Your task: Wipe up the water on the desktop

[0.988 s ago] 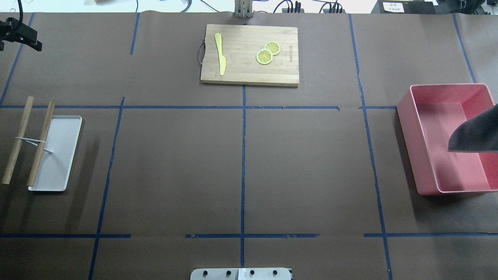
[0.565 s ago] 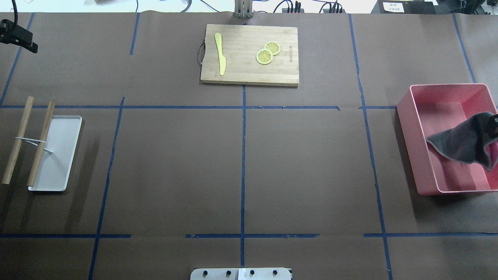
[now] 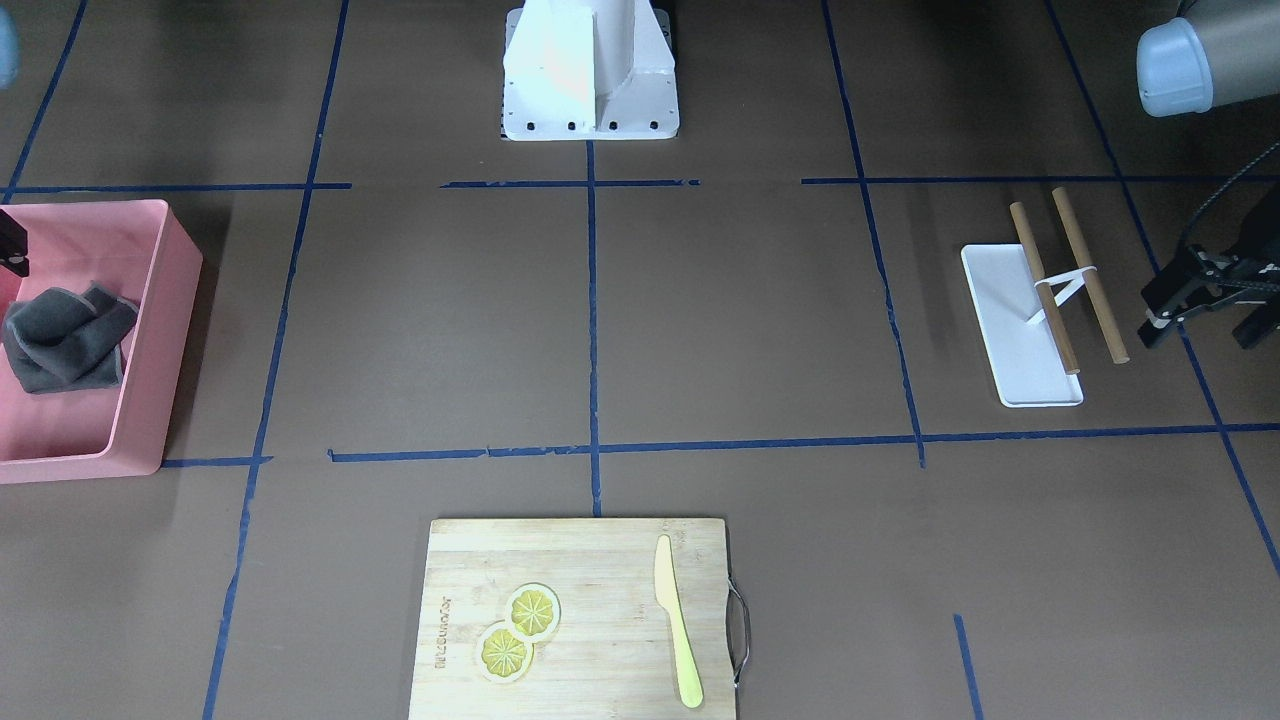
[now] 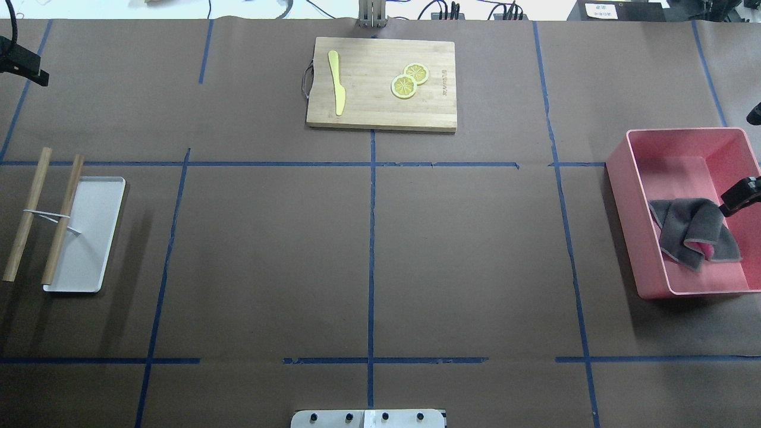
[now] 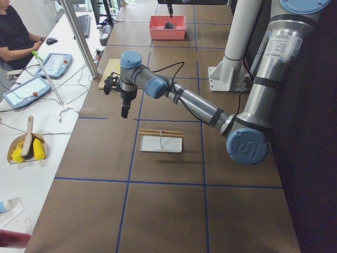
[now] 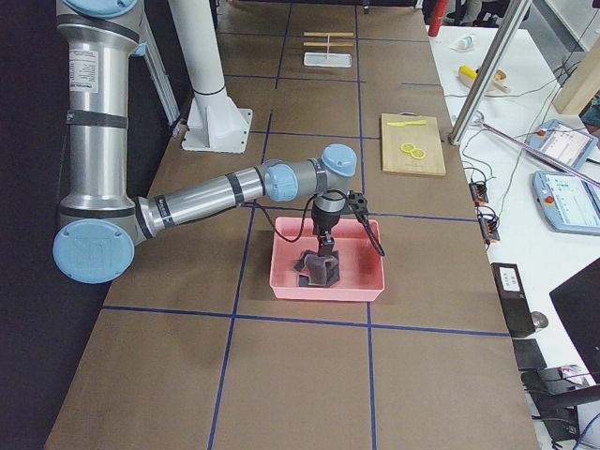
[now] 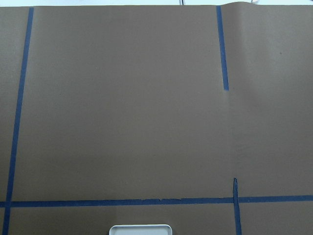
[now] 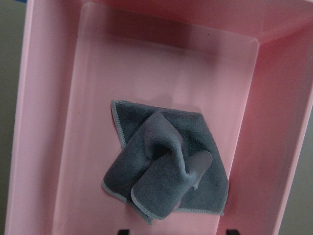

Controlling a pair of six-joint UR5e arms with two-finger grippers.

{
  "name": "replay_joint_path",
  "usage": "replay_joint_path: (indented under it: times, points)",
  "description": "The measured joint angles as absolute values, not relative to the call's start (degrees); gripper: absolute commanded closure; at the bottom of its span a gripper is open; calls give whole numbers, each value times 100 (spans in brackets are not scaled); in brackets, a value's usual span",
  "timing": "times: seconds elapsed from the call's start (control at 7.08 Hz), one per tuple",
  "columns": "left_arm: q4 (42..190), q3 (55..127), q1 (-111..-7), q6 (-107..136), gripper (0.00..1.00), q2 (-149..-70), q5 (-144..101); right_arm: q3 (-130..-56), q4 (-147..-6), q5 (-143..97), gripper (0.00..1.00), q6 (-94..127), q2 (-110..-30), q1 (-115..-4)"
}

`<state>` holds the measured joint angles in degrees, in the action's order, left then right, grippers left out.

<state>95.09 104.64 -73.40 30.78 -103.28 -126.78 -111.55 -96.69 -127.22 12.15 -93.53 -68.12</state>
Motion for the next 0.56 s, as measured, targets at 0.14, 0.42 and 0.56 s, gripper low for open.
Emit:
replay_joint_path:
  times: [0.14, 0.42, 0.56]
  points:
    - [9455, 10492, -7503, 2500, 0, -10082, -12720, -11203, -9670, -12841, 0, 1205, -9359, -7095]
    - [9077, 10468, -8094, 1012, 0, -9696, -13106, -11192, -9675, -13252, 0, 1125, -9415, -7906]
    - [8647, 10440, -8429, 292, 0, -9659, -13245, -11120, -9678, -13327, 0, 1003, -9457, -8228]
